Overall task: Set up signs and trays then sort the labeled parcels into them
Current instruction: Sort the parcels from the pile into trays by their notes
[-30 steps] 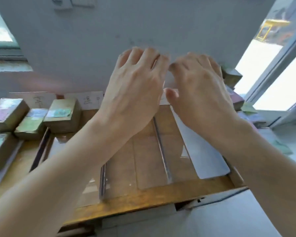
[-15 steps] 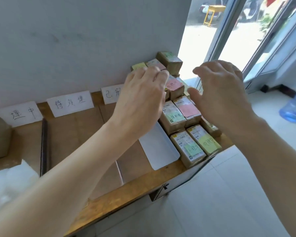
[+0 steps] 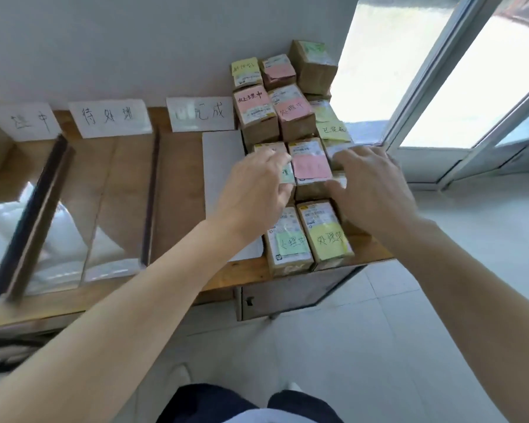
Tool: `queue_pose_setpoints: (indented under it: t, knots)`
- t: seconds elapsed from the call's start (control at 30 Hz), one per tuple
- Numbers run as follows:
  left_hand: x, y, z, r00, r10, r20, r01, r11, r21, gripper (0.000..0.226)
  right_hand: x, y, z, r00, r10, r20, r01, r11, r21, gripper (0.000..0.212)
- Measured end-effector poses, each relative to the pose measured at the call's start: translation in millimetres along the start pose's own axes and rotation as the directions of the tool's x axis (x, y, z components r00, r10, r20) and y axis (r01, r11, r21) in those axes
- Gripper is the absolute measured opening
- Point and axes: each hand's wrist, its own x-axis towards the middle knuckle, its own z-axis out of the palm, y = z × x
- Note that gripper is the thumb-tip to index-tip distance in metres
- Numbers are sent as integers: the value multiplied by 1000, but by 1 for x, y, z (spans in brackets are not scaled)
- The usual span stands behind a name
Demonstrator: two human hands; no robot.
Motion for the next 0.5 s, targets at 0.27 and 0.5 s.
queue_pose_setpoints:
  t: [0.27,0.5]
  knots:
    - [-32,11,75,881,-427,203,441,897,-28,41,-17,71,65,945,-8,326,-35,992,124,32]
    - [-43,6,129,743,-609,279,646,761,-60,43,-29,98,118,857,18,514,-159,960,230,30]
